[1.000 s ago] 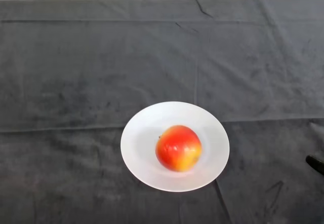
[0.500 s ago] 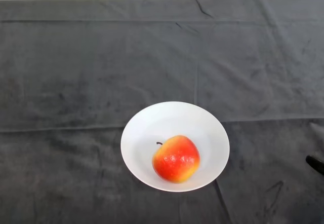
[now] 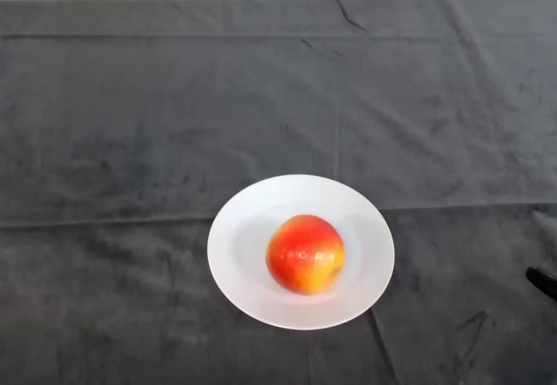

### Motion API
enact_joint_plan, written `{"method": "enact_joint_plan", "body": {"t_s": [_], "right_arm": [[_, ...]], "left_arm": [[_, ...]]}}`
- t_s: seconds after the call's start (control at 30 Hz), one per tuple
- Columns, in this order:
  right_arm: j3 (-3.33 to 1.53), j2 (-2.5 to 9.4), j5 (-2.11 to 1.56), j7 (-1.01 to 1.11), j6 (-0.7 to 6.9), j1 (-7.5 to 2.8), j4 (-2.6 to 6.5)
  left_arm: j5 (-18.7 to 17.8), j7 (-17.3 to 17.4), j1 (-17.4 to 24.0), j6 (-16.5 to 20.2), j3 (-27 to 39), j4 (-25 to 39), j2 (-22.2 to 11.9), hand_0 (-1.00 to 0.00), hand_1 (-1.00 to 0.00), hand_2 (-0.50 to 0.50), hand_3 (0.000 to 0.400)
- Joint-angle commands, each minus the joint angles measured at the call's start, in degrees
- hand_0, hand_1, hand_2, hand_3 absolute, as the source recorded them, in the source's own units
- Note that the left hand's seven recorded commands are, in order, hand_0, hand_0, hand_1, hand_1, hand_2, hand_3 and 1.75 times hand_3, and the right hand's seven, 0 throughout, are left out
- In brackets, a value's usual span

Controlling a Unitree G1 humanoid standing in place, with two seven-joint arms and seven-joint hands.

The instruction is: Move the apple to the plate

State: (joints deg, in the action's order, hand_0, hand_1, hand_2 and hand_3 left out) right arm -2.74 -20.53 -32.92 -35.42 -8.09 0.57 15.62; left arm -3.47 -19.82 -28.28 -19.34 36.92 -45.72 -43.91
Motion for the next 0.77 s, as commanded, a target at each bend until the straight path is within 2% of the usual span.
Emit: {"method": "enact_joint_plan", "body": {"t_s": [0.03,0.77], "right_arm": [[-0.92,0.62,-2.03,-0.30,1.15,-1.46,1.99],[-0.93,0.61,-2.03,-0.30,1.15,-1.46,1.99]], "left_arm": [[-1.32,-0.50,-2.80,-1.34,-0.60,-2.96,-5.94,0.00,0.00,0.00,0.000],[-2.03,-0.60,-2.58,-1.29,-1.07,-2.93,-6.15,0.00,0.00,0.00,0.000]]}}
